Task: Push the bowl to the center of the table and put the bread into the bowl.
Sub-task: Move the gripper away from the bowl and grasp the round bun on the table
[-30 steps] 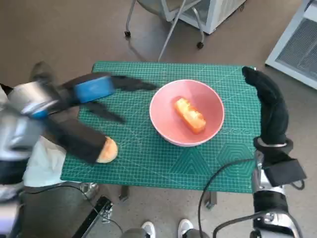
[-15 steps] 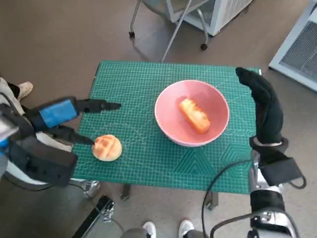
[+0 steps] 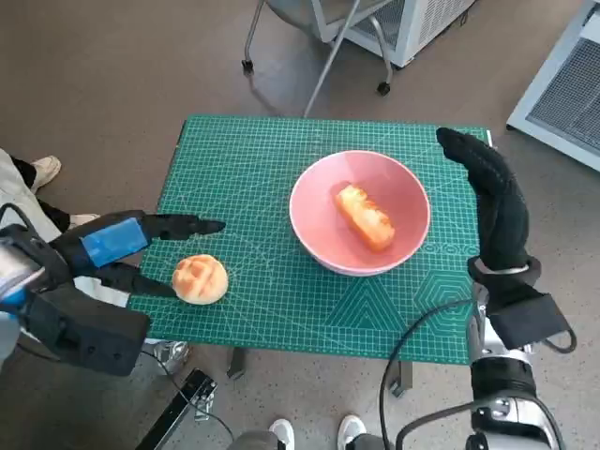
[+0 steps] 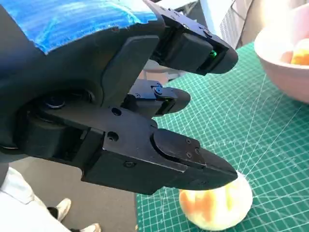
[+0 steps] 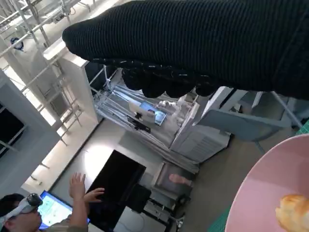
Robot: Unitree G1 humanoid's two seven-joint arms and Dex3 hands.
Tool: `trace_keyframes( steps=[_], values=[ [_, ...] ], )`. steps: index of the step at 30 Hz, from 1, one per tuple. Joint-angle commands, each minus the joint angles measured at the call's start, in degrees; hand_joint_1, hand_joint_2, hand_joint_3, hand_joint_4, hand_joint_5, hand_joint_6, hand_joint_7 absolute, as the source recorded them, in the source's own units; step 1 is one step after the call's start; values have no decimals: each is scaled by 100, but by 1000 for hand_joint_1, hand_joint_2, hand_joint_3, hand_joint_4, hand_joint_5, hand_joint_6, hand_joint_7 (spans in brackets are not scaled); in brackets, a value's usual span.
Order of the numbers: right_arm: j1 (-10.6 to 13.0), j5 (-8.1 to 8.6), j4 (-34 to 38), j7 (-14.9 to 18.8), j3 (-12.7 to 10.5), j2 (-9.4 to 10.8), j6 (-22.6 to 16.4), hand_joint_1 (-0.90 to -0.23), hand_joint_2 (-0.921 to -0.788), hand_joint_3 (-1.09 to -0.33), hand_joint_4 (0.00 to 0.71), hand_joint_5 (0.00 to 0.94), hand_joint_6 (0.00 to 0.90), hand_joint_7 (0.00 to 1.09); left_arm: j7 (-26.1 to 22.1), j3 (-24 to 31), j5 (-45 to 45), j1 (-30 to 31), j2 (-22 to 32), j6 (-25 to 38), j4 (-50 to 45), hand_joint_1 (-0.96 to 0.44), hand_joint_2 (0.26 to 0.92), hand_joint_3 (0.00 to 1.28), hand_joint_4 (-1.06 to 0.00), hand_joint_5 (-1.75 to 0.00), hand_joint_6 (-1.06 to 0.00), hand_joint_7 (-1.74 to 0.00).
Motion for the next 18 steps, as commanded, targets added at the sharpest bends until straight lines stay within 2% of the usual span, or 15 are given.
trace_keyframes(
  steps=[1, 18],
  values=[
    [79, 57, -60, 93, 11, 23, 129, -569, -921, -744, 341, 2, 23, 850, 49, -254, 157, 14, -99, -46, 211, -7, 780, 2, -397, 0, -491, -7],
    [138, 186, -55, 224, -54, -43, 126, -575, -921, -738, 342, 2, 20, 857, 49, -1076, 894, -358, -427, 5, 1065, -33, 792, 6, -342, 0, -472, 0]
  ],
)
